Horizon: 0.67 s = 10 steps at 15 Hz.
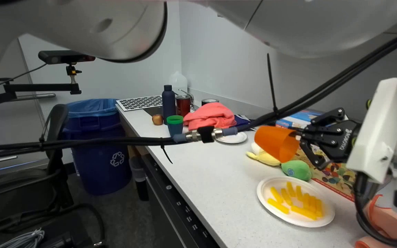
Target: Pick up the orange cup and pour the fries out of the cup and onto the white plate
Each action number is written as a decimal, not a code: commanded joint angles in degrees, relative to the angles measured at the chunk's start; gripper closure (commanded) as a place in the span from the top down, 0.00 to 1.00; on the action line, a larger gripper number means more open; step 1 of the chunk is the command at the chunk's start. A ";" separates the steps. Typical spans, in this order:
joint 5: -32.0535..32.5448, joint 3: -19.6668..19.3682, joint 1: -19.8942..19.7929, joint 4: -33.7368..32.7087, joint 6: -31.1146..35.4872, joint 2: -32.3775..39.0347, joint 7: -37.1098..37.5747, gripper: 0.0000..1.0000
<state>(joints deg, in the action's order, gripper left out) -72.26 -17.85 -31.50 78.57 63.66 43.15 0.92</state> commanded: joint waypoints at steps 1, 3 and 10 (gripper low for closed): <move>7.80 -2.36 1.41 -0.52 5.69 -0.77 0.14 0.01; 10.98 -2.06 3.76 0.91 11.73 -2.30 1.12 0.01; 27.82 -0.47 13.21 4.70 26.99 -9.61 2.28 0.01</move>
<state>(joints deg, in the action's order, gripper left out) -51.75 -18.88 -21.58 79.55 85.75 38.67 2.22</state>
